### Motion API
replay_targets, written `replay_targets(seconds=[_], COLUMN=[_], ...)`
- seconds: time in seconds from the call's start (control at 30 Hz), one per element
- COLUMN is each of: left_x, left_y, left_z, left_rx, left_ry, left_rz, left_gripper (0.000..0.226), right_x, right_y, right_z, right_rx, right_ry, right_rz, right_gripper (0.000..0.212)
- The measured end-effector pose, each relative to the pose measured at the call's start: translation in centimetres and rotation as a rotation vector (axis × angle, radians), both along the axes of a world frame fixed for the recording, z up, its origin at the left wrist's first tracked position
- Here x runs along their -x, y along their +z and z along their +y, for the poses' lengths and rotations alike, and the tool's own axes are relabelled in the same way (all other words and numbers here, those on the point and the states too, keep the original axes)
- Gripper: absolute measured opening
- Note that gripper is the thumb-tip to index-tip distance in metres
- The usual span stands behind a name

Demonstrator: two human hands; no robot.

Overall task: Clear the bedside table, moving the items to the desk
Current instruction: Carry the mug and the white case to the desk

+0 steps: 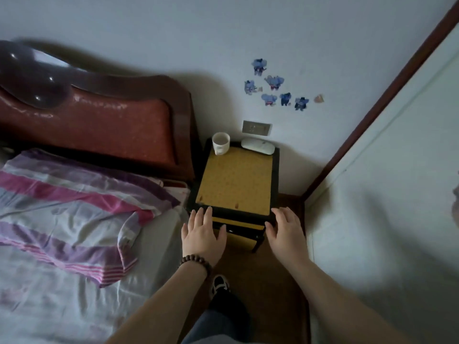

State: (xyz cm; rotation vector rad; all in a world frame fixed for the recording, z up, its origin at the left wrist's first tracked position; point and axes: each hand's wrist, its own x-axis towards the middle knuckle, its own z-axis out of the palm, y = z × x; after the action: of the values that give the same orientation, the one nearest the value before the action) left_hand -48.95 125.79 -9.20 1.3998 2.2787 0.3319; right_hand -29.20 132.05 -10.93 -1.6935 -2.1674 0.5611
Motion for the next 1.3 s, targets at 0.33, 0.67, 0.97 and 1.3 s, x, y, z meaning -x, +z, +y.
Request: replay_targets(seconds=[0.33,0.67,0.97,1.3], left_x=[4.9,5.4,6.8,6.3], left_y=[-1.7,-9.4,-15.8,-15.1], left_z=[16.4,31.3,37.8,36.8], left_rx=[0.105,0.118,-0.073,-0.118], left_ry=[0.016,0.425,0.824,0.836], left_rz=[-0.008,-0.408,-0.565,-0.742], left_gripper=[0.067,0.072,0.029,0.027], right_x=[4.1,4.6,3.7,6.2], right_y=[-1.9,-9.9,-16.0,-18.0], right_z=[17.3,32.6,39.2,41.8], right_rx=[0.073,0.189,0.128,0.154], right_ry=[0.019,0.126,0.166,0.130], right_rz=[-0.020,-0.052,-0.027,-0.051], right_gripper=[0.044,0.047,0.044,0.070])
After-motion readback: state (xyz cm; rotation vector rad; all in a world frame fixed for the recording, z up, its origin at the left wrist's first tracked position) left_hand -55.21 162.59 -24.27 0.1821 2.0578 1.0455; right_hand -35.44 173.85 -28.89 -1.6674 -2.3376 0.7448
